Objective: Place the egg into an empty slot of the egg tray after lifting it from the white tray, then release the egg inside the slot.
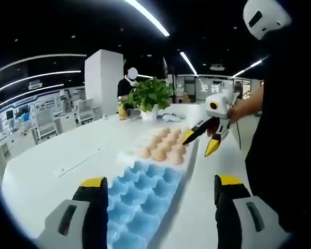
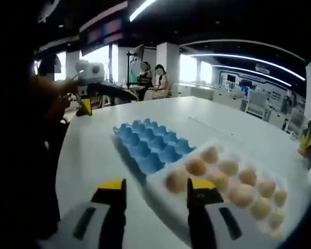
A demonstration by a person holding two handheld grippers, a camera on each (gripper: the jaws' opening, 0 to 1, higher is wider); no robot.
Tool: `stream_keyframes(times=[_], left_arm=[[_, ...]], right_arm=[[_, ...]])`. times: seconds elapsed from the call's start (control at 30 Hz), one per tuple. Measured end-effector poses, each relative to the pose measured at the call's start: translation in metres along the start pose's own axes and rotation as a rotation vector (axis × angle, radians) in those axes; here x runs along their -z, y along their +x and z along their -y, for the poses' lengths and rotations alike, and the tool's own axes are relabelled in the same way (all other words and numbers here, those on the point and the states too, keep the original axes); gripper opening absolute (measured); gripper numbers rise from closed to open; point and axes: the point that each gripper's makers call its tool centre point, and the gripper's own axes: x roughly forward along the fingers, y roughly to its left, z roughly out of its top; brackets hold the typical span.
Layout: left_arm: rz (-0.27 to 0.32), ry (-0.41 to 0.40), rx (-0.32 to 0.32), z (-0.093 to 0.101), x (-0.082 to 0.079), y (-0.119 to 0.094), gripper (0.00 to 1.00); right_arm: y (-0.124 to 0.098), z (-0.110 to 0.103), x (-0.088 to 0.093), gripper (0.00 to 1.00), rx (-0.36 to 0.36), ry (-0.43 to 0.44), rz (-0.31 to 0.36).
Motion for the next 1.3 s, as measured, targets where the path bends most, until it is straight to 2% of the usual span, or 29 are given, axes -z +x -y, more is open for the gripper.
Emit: stream_keyframes(times=[0.07, 0.17, 0.33, 0.77, 1.3], left_arm=[[0.003, -0.007, -0.005, -0.001, 0.0, -0.001, 0.85], [0.008, -0.006, -0.009, -0.002, -0.001, -0.001, 0.85], [0.012, -0.003, -0.012, -0.003, -0.002, -0.002, 0.85], [0.009, -0.008, -0.006, -0.003, -0.001, -0.001, 0.83], [0.015, -0.008, -0.012, -0.005, -0.001, -0.003, 0.81]], right_arm=[[0.003, 0.004, -0.002, 0.39, 0.017, 0.008, 0.007], [0.007, 0.006, -0.005, 0.39, 0.035, 0.017, 0.015], [0.01, 0.009, 0.0, 0.33, 0.05, -0.018, -0.02], [0.012, 0.022, 0.008, 0.32, 0.098, 0.007, -0.056], [0.025, 0.032, 0.008, 0.26, 0.116, -0.044, -0.098]])
